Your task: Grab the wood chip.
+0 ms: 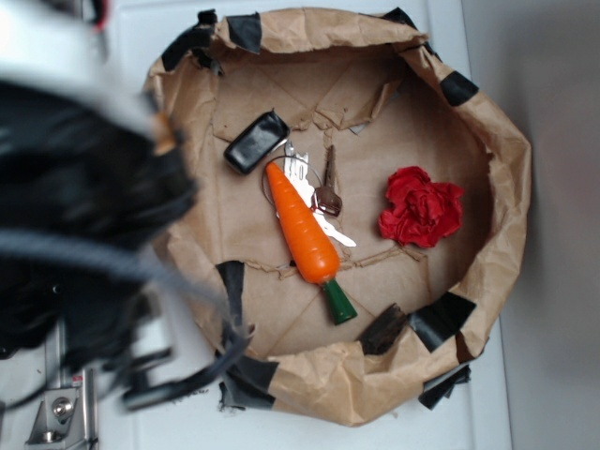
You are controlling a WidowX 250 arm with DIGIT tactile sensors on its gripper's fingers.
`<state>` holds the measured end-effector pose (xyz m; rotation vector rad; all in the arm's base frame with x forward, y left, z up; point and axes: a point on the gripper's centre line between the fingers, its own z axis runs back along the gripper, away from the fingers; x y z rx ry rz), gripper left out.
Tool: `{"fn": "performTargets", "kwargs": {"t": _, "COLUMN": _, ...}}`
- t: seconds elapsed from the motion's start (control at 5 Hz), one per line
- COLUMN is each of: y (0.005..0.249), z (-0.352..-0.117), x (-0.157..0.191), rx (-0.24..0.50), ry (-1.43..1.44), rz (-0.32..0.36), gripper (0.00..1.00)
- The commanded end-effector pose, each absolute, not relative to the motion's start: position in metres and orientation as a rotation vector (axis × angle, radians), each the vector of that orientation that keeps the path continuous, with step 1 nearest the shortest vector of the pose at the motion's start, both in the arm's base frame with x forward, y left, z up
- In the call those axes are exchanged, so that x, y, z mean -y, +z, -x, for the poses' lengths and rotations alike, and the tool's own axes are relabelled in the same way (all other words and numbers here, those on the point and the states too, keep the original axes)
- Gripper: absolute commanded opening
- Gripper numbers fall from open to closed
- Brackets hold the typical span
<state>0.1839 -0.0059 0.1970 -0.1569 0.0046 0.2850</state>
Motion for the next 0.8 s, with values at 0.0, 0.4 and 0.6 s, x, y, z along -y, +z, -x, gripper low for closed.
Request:
{"fn": "performTargets", "kwargs": {"t": 0.0, "y": 0.156, "z": -0.237, "x": -0.027, "rx": 0.012, "ry": 0.448, "rz": 0.147, "gripper": 1.00}}
{"fn": "performTargets", "kwargs": {"t": 0.4, "y": 0.122, "z": -0.277, "x": -0.010, "rx": 0.053, "ry": 0.429, "rz": 0.283, "gripper": 1.00}}
{"fn": "performTargets", "kwargs": {"t": 0.6, "y": 0.111, "z": -0.281, "x": 0.004, "rx": 0.051, "ry": 0.398, "rz": 0.324, "gripper": 1.00}}
